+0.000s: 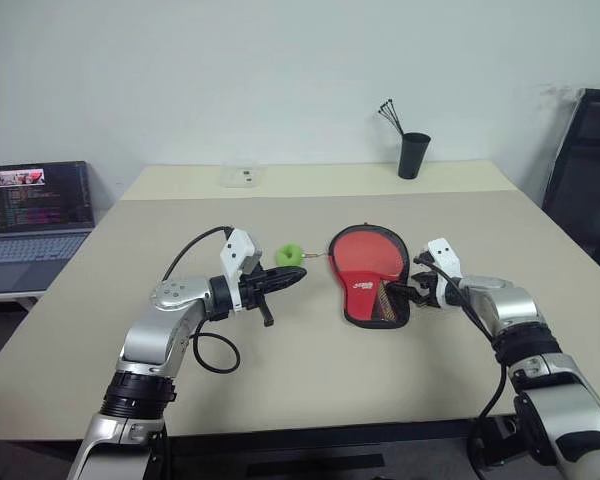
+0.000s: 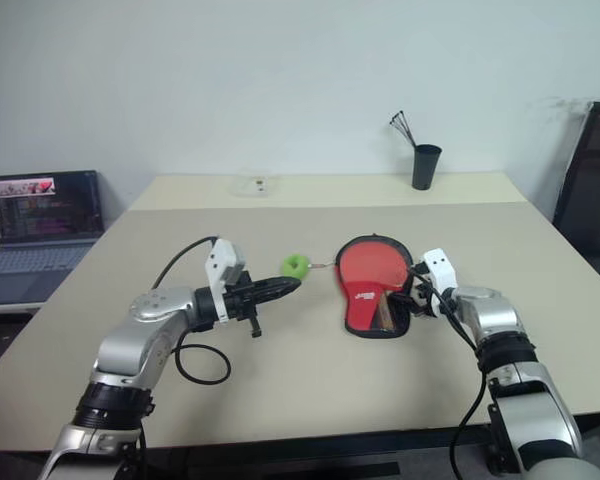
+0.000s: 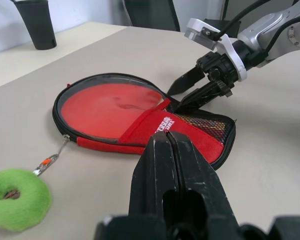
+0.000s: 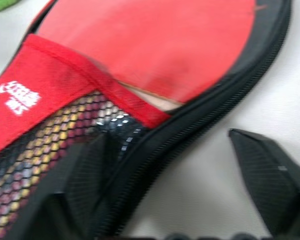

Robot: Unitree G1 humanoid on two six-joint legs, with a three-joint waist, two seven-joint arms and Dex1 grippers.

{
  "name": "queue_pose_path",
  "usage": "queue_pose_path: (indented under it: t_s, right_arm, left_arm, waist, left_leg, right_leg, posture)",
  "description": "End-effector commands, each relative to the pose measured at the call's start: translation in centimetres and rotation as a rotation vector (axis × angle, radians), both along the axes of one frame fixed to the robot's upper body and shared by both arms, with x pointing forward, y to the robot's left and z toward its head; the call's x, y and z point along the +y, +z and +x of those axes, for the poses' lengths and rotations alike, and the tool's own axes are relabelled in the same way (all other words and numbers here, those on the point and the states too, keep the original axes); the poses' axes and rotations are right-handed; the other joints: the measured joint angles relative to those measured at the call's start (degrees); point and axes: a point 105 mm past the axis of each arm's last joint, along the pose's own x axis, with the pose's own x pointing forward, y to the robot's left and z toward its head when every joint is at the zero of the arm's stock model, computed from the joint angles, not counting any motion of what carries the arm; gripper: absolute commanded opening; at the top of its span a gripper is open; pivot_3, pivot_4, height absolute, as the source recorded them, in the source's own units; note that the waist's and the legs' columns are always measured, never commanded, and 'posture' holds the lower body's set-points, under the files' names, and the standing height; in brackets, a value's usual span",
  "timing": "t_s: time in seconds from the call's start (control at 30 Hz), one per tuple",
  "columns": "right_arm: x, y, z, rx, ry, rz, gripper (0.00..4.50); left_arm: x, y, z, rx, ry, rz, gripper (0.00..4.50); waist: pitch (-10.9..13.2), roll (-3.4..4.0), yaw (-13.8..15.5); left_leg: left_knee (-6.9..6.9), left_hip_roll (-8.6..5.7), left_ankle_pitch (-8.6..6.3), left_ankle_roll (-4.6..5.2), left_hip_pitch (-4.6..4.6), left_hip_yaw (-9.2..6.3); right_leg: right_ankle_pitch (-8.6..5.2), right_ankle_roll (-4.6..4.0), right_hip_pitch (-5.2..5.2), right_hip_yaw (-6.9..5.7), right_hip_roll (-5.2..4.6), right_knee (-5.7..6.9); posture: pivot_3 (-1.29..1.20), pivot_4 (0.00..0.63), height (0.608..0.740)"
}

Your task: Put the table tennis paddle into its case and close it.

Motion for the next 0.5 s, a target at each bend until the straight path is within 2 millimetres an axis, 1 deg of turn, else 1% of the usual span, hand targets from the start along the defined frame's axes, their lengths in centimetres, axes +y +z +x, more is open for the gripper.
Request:
queue_pose_path:
  t_s: [0.03,0.1,0.2,0.27,0.37,0.5]
  right_arm:
    - [0.9,-1.9,-0.6,0.08,0.023,-0.019,2.95]
    - [1.3,-2.2,-0.7,0.096,0.029,-0.012,2.25]
    - [1.8,-2.6,-0.8,0.117,0.027,0.009,1.37]
    - [2.4,-2.4,-0.8,0.125,0.031,0.038,0.82]
    - [3.7,-1.6,-1.0,0.14,0.053,0.111,0.07]
    - [5.9,0.2,-1.8,0.158,0.127,0.206,0.03]
  left_arm:
    - [0.1,1.2,-0.1,-0.054,-0.002,0.011,0.0]
    - [0.4,1.1,-0.1,-0.05,0.001,0.018,0.0]
    - [0.8,0.7,-0.3,-0.043,0.0,0.027,0.0]
    - [1.1,0.4,-0.7,-0.032,-0.013,0.034,0.0]
    - [1.8,-0.3,-2.1,-0.003,-0.068,0.045,0.0]
    - [3.1,-1.2,-4.0,0.056,-0.138,0.072,0.0]
  waist:
    - [-0.03,-0.04,-0.01]
    - [-0.07,-0.06,-0.02]
    - [-0.2,-0.2,-0.1]
    - [-0.28,-0.28,-0.21]
    - [-0.31,-0.28,-0.54]
    - [-0.3,-0.28,-0.8]
  left_leg:
    - [-0.02,0.0,0.0,0.0,0.1,0.06]
    - [-0.02,0.01,0.0,0.0,0.23,0.14]
    - [-0.02,0.01,0.0,0.0,0.32,0.22]
    - [-0.03,0.03,-0.01,0.01,0.38,0.23]
    - [-0.05,0.05,-0.01,0.01,0.4,0.22]
    - [-0.14,0.11,-0.02,0.02,0.31,0.22]
  right_leg:
    - [-0.08,0.13,0.04,0.06,0.0,0.02]
    - [-0.1,0.17,0.09,0.16,0.01,0.06]
    - [-0.1,0.16,0.11,0.27,0.02,0.1]
    - [-0.09,0.16,0.11,0.36,0.03,0.12]
    - [-0.09,0.16,0.1,0.43,0.04,0.12]
    - [-0.1,0.15,-0.04,0.47,0.06,0.08]
  posture:
    - [0.0,0.15,0.74]
    - [0.0,0.15,0.74]
    - [0.0,0.15,0.74]
    - [0.0,0.15,0.74]
    - [0.0,0.15,0.74]
    - [0.0,0.15,0.74]
